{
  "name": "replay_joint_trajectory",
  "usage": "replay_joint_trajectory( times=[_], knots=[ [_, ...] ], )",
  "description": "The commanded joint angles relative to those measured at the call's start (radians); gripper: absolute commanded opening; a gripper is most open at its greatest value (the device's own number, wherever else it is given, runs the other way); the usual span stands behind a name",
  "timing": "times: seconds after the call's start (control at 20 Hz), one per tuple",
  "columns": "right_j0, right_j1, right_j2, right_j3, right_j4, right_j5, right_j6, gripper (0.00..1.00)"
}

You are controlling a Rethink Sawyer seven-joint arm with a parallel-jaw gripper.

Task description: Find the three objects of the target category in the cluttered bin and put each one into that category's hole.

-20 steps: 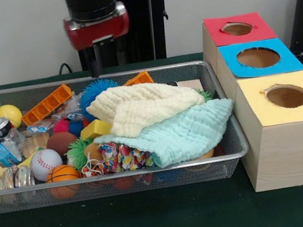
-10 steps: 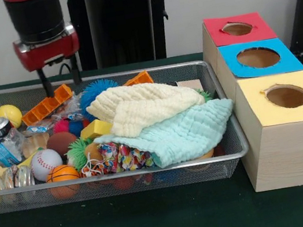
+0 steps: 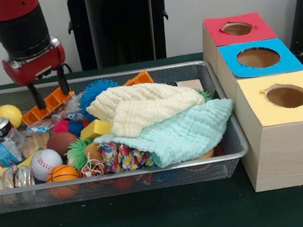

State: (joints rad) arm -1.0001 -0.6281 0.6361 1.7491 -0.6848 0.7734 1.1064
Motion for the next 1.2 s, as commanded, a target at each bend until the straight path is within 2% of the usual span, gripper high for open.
replay_joint_trajectory(
  times=[0.05, 0.4, 0.65, 1.2],
  knots=[
    [0.048, 0.098, 0.052, -0.080, -0.068, 0.033, -0.211, 1.00],
    [0.067, 0.120, 0.036, -0.115, -0.104, 0.033, -0.210, 1.00],
    [0.074, 0.128, 0.001, -0.128, -0.134, 0.079, -0.250, 1.00],
    [0.132, 0.169, -0.049, -0.192, -0.173, 0.182, -0.252, 1.00]
  ],
)
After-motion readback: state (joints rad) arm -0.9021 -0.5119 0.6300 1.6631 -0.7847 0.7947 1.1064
